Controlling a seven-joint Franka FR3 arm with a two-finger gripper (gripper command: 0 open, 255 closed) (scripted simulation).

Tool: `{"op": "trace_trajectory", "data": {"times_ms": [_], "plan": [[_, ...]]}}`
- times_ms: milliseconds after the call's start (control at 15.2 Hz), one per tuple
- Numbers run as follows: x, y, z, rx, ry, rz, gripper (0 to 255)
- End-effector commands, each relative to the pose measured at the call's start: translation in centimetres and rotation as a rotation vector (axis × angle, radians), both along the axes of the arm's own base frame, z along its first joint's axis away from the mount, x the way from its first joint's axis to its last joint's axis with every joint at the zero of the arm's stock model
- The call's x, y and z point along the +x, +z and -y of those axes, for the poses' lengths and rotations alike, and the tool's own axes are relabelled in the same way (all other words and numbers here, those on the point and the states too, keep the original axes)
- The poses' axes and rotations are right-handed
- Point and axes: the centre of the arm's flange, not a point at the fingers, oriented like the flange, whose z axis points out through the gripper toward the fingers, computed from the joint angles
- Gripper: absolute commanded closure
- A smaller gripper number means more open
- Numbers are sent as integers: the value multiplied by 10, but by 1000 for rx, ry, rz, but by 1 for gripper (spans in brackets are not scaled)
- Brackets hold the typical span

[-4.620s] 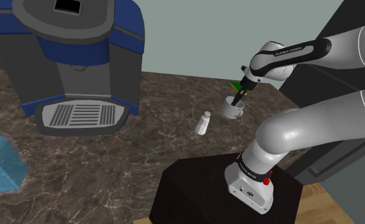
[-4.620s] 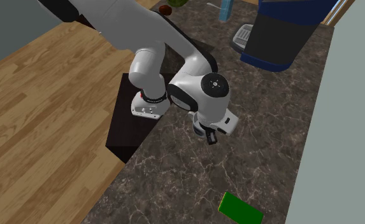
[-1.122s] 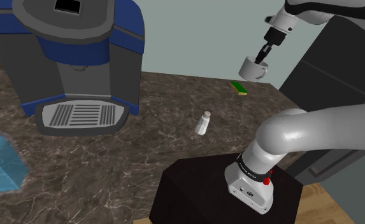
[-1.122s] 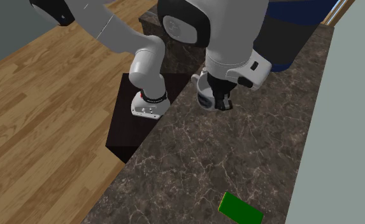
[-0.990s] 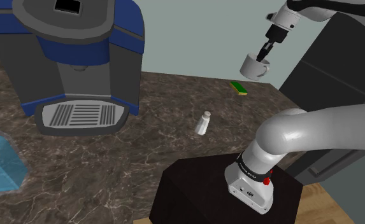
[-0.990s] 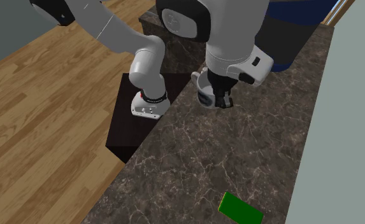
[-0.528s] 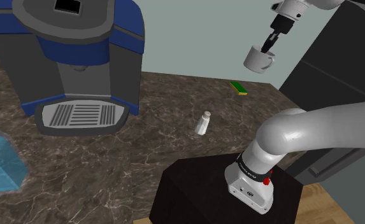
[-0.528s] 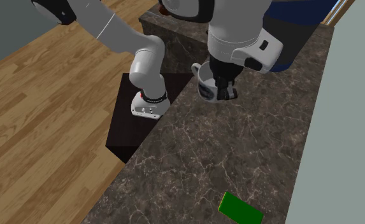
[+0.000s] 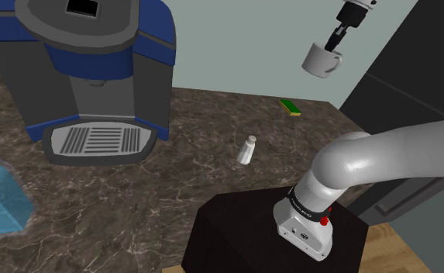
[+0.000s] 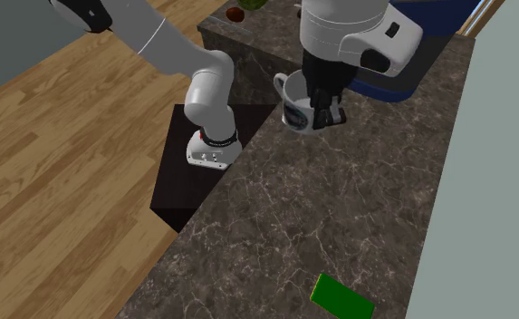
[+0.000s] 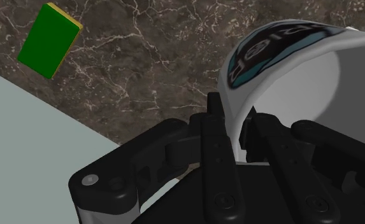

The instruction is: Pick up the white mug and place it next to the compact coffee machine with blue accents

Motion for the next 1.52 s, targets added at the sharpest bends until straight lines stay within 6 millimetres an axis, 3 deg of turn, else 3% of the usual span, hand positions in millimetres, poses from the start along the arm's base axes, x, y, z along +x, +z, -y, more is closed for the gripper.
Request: {"op": "trace_trajectory", "data": {"times_ms": [0, 1452], "plan": [[0, 11, -1, 0, 0, 0, 255], [0, 127, -1, 0, 0, 0, 255]]}}
